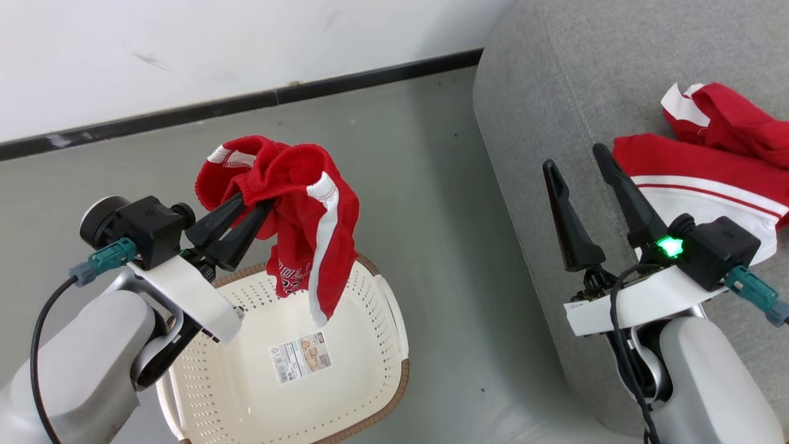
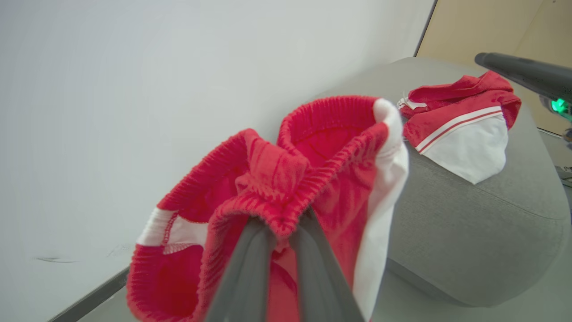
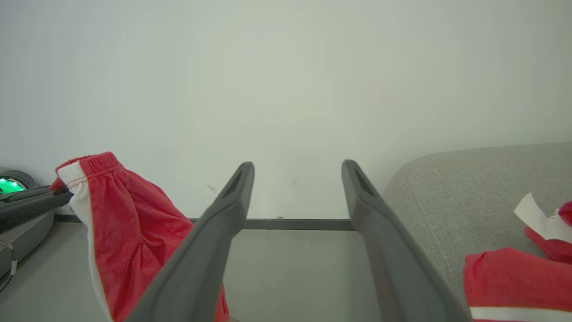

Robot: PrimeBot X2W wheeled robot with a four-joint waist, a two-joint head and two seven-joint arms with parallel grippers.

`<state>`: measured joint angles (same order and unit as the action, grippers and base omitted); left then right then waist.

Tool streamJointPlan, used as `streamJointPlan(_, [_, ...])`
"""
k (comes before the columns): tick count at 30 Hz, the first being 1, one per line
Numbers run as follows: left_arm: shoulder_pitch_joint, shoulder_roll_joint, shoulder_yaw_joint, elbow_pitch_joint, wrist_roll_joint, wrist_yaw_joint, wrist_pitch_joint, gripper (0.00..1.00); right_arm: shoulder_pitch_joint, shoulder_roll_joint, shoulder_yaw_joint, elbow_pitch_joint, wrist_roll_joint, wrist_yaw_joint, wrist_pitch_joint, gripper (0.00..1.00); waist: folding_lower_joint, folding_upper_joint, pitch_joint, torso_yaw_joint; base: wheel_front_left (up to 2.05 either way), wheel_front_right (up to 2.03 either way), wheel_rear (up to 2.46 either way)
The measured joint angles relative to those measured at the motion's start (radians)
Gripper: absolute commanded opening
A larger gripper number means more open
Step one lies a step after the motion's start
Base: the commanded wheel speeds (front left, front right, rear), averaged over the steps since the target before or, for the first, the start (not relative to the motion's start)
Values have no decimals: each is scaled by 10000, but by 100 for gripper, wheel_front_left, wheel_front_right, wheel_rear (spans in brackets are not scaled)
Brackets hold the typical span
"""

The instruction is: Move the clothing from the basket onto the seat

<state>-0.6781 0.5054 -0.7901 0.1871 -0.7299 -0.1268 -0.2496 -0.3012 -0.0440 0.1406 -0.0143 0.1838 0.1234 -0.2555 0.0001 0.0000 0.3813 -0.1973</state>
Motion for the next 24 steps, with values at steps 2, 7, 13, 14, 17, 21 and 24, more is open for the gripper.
streamJointPlan(2, [-3,-4,19,-59,-8,4,0,0,79,-2,33,52,0,0,0,100,0,0,-185,67,0,0,0])
streamJointPlan(7, [-58,-84,63,-119,-8,25,0,0,131,-2,157,295,2,0,0,100,0,0,-630,224,0,0,0])
streamJointPlan(13, [-122,-412,8,-238,-13,63,33,0,582,-8,401,637,8,0,0,100,0,0,-1216,417,0,0,0])
streamJointPlan(14, [-122,-439,-2,-238,-40,107,84,0,602,-10,472,675,8,0,0,100,0,0,-1297,442,0,0,0])
streamJointPlan(17, [-123,-560,-48,-219,-130,119,211,0,732,-13,784,840,8,0,0,100,0,0,-1527,513,0,0,0])
streamJointPlan(21, [-123,-708,-148,-186,-199,157,359,0,771,-127,1250,961,8,0,0,100,0,0,-1744,578,0,0,0])
streamJointPlan(24, [-124,-920,-295,-165,-272,207,570,0,772,-201,1983,1221,25,0,2,100,0,0,-1994,672,0,0,0])
